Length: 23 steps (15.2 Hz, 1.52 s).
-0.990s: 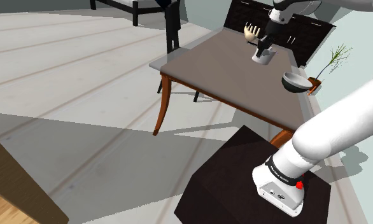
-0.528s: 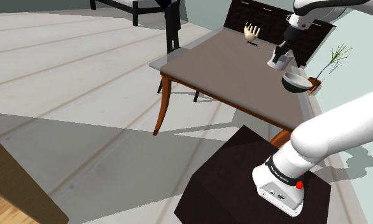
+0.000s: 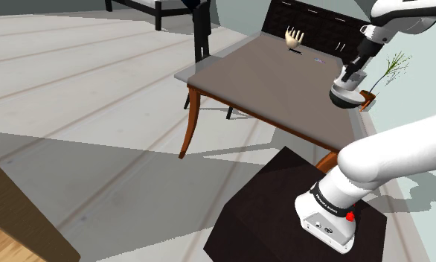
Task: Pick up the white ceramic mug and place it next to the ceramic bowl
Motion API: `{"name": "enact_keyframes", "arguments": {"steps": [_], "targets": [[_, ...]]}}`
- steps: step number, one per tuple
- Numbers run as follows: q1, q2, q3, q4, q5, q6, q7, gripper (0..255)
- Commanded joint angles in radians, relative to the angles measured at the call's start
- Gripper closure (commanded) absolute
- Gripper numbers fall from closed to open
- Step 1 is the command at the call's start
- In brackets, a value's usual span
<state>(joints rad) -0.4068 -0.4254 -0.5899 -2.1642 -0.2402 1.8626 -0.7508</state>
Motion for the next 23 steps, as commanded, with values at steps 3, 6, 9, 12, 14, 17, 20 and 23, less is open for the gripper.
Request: {"name": "enact_keyframes", "arguments": {"steps": [3,6,9,12,14,17,20,23], "targets": [[-0.039,-0.029,-0.062,-0.002,-0.033,-0.010,-0.089,255],[-0.064,-0.040,-0.112,0.007,-0.053,-0.017,-0.157,255],[-0.083,-0.042,-0.167,0.026,-0.069,-0.023,-0.228,255],[-0.095,-0.035,-0.217,0.049,-0.078,-0.027,-0.290,255],[-0.096,-0.034,-0.224,0.024,-0.081,-0.001,-0.289,255],[-0.097,-0.030,-0.236,-0.012,-0.086,0.040,-0.288,255],[-0.097,-0.024,-0.250,-0.046,-0.089,0.081,-0.289,255],[-0.095,-0.015,-0.264,-0.079,-0.092,0.122,-0.290,255]]}}
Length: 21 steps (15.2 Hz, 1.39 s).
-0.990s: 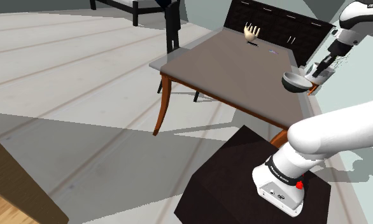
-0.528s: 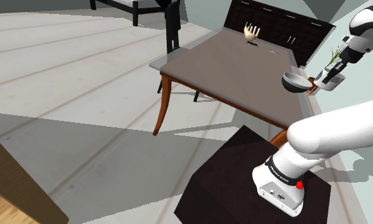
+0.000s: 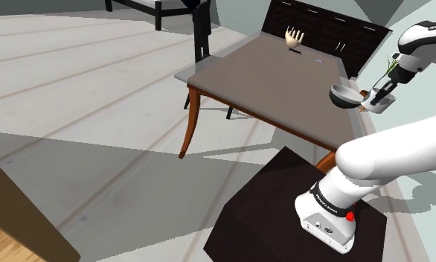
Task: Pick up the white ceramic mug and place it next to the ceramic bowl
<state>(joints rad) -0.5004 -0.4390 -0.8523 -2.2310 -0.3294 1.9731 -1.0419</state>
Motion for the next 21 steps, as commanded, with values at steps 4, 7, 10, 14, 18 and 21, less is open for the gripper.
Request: {"name": "enact_keyframes", "arguments": {"steps": [4,7,10,14,18,21], "targets": [[0.002,0.015,-0.024,-0.052,-0.004,0.068,-0.003,255],[0.007,0.031,-0.042,-0.081,-0.003,0.112,-0.007,255],[0.013,0.050,-0.062,-0.108,0.000,0.156,-0.013,255],[0.025,0.080,-0.091,-0.141,0.008,0.217,-0.024,255],[0.032,0.096,-0.106,-0.155,0.014,0.245,-0.030,255],[0.032,0.096,-0.106,-0.155,0.014,0.245,-0.030,255]]}}
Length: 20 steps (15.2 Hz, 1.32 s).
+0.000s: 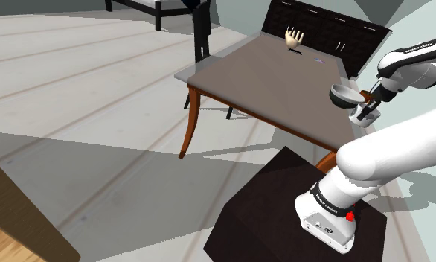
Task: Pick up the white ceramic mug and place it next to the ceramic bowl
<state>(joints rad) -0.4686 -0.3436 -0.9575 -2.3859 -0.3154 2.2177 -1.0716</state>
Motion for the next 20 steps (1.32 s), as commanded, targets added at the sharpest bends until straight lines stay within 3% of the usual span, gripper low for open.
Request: {"name": "enact_keyframes", "arguments": {"steps": [1,2,3,8,12,20], "targets": [[0.000,0.000,0.000,0.000,0.000,0.001,0.000,255],[0.000,0.000,0.000,0.000,0.000,0.001,0.000,255],[0.000,0.000,0.000,0.000,0.000,0.001,0.000,0],[0.000,0.000,0.000,0.000,0.000,0.001,0.000,0],[-0.033,-0.079,0.072,0.072,-0.026,-0.145,0.027,0],[-0.034,-0.079,0.073,0.072,-0.025,-0.145,0.027,0]]}}
